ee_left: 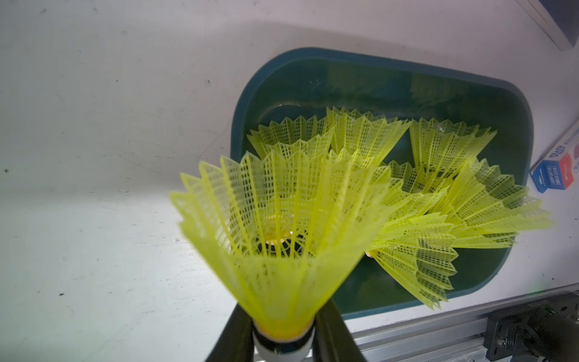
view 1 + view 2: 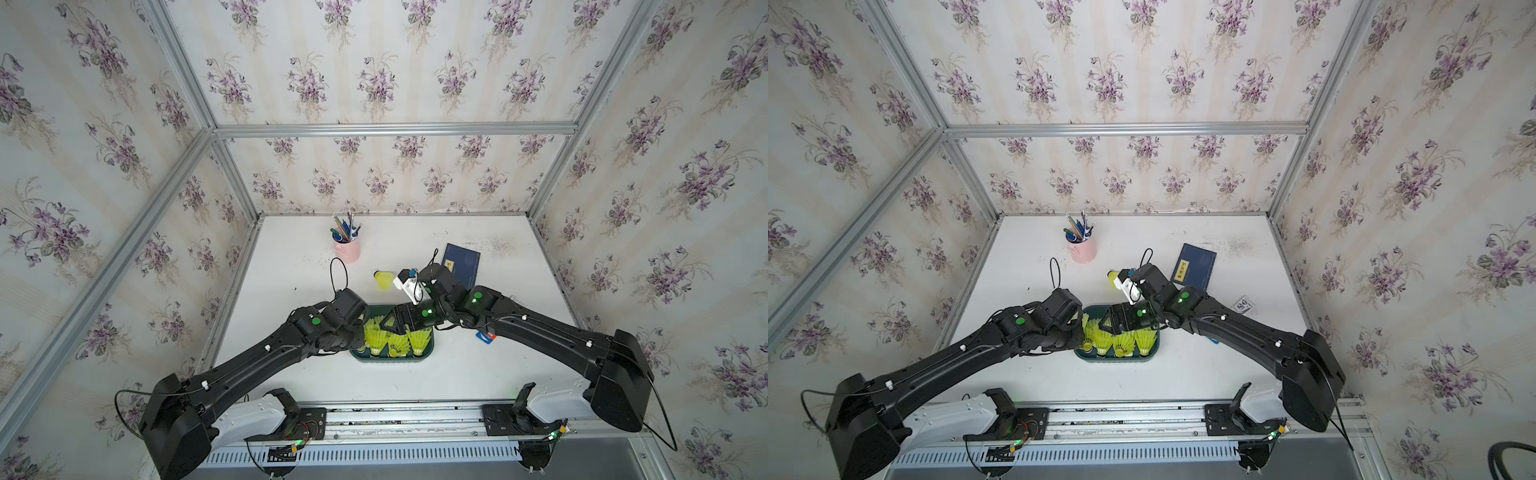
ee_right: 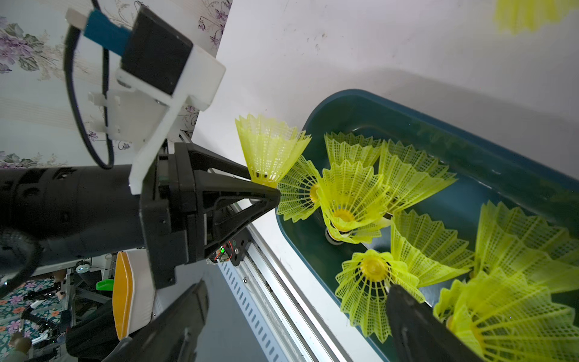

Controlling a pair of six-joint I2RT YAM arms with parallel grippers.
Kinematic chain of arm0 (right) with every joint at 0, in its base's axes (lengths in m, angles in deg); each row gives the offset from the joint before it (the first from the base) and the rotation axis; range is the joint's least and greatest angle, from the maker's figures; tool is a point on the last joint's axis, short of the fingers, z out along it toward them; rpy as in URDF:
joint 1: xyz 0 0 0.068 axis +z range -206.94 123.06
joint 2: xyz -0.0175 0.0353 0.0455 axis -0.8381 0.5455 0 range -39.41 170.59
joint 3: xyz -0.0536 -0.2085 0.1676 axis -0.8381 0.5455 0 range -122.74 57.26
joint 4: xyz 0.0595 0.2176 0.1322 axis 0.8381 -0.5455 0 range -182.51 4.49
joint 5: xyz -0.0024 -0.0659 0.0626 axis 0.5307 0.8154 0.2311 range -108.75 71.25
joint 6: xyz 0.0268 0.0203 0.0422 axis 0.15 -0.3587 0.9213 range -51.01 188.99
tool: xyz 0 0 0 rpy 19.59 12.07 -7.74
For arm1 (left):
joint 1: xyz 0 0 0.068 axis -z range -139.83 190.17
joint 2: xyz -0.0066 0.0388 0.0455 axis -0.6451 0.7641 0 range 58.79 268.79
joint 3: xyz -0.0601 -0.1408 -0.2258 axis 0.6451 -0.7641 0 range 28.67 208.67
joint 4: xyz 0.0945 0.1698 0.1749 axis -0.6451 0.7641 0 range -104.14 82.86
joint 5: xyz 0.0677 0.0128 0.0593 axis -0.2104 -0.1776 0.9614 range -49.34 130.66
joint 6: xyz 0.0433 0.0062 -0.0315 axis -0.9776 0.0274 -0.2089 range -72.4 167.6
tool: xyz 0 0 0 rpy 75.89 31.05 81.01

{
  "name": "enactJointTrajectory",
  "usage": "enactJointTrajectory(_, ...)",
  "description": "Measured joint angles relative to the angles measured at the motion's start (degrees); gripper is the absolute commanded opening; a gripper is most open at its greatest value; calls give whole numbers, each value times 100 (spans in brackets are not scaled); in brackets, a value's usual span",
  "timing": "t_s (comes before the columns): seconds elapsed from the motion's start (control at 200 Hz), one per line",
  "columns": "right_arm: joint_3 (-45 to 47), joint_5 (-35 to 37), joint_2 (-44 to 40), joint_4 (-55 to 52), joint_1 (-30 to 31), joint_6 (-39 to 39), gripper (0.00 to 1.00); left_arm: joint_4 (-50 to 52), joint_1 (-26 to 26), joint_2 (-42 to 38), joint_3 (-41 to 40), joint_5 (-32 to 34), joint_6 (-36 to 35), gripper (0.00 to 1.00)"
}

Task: Put the shuttlecocks into the storage box
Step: Place the shuttlecock in the storage box.

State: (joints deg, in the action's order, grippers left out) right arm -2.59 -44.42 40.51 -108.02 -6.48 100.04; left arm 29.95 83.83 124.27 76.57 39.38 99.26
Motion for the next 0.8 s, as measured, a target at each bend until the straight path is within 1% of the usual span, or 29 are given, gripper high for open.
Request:
enactJointTrajectory(0.2, 9, -11, 2, 0, 4, 0, 92, -85, 46, 98, 0, 2, 42, 25)
enactJointTrajectory(0.265, 9, -11, 2, 0, 4, 0, 92, -116, 61, 129, 0, 2, 66, 28)
enactJointTrajectory(0.365, 33, -11, 17, 4, 4, 0, 92, -138, 76, 155, -2, 2, 83, 39)
enactJointTrajectory(0.43, 50, -11, 37, 0, 4, 0, 92, -142, 94, 157, -2, 7, 107, 51)
enactJointTrajectory(0.495, 50, -9, 39, 2, 4, 0, 92, -105, 105, 155, 13, 15, 131, 54)
enactJointTrajectory(0.799, -11, -9, 136, 15, 4, 0, 92, 313, 122, -68, 111, 144, 229, 54)
